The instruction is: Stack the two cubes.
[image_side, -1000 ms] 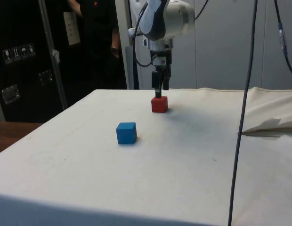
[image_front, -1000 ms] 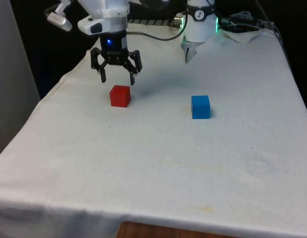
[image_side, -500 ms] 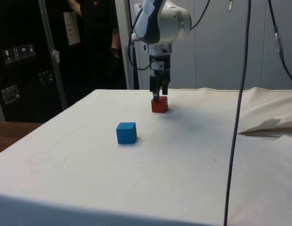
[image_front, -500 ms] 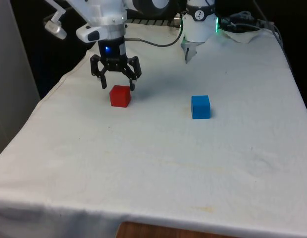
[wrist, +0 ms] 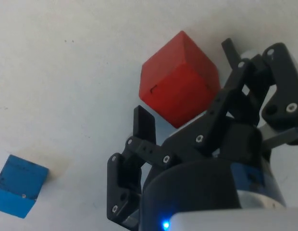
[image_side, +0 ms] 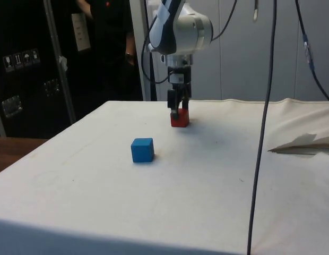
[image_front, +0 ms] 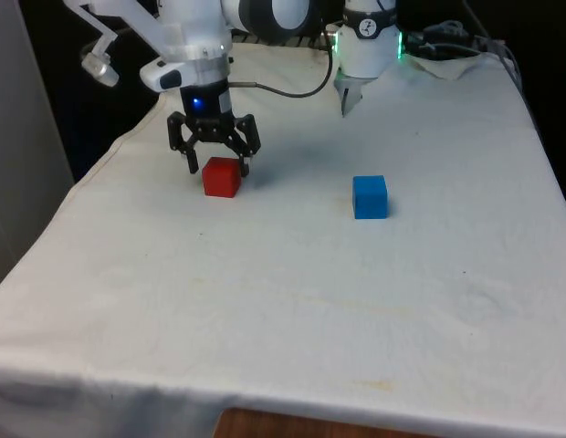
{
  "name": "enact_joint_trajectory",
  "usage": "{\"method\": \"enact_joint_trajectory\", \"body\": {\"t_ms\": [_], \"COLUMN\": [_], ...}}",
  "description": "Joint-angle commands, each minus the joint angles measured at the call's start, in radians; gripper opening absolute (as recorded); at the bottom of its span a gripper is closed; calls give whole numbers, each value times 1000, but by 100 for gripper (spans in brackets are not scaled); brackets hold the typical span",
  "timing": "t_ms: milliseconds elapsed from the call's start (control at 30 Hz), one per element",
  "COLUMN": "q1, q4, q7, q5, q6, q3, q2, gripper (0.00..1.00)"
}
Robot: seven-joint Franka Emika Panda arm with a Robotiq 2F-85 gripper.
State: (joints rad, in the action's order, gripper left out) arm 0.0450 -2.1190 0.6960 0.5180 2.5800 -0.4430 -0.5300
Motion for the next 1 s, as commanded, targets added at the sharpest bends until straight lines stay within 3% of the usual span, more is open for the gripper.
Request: {"method": "enact_joint_trajectory", "body": {"t_ms": [0, 433, 467, 500, 600, 867, 900, 967], "q1": [-2, 13, 8, 15, 18, 16, 15, 15], "q4": [3, 1, 0, 1, 2, 1, 1, 1], "q7": [3, -19, -11, -22, -30, -30, -29, -28], "q5": [4, -3, 0, -4, -5, -2, -2, -1], "q6": [7, 25, 15, 27, 33, 34, 33, 33], "q3": [3, -4, 0, -5, -5, -2, -2, -1], "q2": [-8, -22, -16, -25, -31, -31, -30, -30], "gripper": [100, 100, 100, 100, 100, 100, 84, 64]}}
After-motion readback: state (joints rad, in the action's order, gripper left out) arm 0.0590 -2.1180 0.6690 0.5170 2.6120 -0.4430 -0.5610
